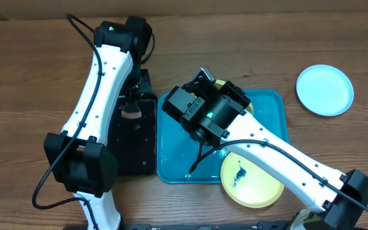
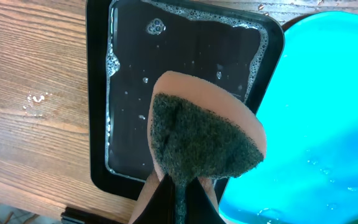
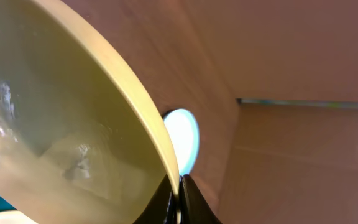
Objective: Clean dirty plates on tray and stack at the side
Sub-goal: 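Lift the yellow plate with the right gripper and carry it rightward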
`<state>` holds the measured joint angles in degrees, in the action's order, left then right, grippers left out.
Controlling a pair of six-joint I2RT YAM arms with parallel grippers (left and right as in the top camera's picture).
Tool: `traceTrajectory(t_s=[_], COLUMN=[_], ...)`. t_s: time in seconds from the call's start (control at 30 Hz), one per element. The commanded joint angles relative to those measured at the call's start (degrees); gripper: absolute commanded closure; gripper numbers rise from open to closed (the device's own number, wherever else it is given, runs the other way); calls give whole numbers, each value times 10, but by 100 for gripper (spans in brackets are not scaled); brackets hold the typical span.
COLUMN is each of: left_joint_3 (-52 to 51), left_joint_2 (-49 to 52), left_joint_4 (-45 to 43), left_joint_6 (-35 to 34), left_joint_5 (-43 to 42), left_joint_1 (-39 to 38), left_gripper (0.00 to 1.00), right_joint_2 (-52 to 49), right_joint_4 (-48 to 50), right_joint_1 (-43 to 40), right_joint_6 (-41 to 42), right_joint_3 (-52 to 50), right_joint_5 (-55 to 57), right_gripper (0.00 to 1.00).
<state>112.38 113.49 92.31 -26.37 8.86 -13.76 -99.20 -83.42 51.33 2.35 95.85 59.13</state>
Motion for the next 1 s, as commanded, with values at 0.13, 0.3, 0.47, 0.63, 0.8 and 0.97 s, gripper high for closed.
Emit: traceTrajectory(t_s=[0.13, 0.3, 0.47, 0.63, 0.8, 0.97], left_joint_3=[6, 6, 6, 6, 6, 6], left_joint_2=[-20, -20, -20, -20, -20, -20], left_joint_4=[0, 0, 0, 0, 5, 4], left_joint_6=[11, 11, 11, 11, 11, 11], left_joint_5=[8, 8, 8, 8, 8, 8], left_joint_1=[4, 4, 4, 4, 4, 4], left_gripper=[96, 96, 96, 96, 96, 96], right_joint_2=[22, 22, 22, 22, 24, 27], right_joint_4=[-3, 5, 6, 38, 32, 20], right_joint_1=[13, 23, 28, 28, 47, 60], right_joint_6=[-7, -7, -7, -16, 20, 37], right_joint_3=[22, 22, 22, 21, 22, 22], right_joint_5=[73, 118, 128, 80, 108, 86], right_gripper=[96, 96, 96, 96, 96, 96])
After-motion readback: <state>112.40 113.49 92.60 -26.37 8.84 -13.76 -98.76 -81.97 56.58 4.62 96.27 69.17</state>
